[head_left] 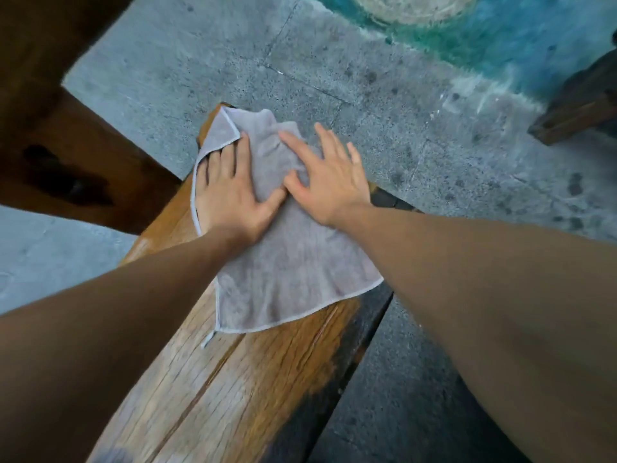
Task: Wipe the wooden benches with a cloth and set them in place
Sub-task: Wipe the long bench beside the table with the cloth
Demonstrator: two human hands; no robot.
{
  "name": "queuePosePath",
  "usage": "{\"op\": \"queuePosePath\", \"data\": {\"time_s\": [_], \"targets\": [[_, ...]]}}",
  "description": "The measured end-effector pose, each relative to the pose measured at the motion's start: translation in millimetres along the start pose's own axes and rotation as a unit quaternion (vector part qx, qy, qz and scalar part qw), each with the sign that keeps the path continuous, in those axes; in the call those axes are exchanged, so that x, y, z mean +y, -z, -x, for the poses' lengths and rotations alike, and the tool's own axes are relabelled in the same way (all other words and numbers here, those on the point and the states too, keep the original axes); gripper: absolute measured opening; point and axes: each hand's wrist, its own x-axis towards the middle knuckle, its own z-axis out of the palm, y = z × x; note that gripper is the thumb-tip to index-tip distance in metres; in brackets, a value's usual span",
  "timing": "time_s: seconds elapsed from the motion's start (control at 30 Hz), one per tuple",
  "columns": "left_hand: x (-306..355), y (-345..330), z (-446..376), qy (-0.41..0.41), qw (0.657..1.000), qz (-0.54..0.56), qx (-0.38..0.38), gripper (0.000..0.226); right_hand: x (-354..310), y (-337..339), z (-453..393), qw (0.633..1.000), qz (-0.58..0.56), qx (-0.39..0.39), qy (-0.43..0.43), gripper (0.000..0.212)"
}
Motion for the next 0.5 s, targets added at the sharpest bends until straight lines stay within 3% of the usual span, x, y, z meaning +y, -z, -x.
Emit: {"op": "queuePosePath", "data": {"time_s": [0.1,0.2,0.4,0.5], "targets": [[5.9,0.9,-21.8,0.022,1.0,0.012,0.007,0.089,4.0,6.2,-20.0,0.996,-0.042,-0.012,-0.075,0.074],[11.6,6.7,-36.1,0.065,0.996,0.048,0.026,0.074,4.1,11.5,-28.9,0.993,-0.048,-0.008,-0.109,0.059],[18.1,19.9,-39.6,0.108,0.993,0.036,-0.009,0.07,5.3,16.1,-24.8,0.984,-0.104,-0.091,-0.109,0.051],[22.0,22.5,-40.2,0.131,0.99,0.018,-0.041,0.073,10.0,14.4,-31.0,0.978,-0.148,-0.097,-0.111,0.049]]}}
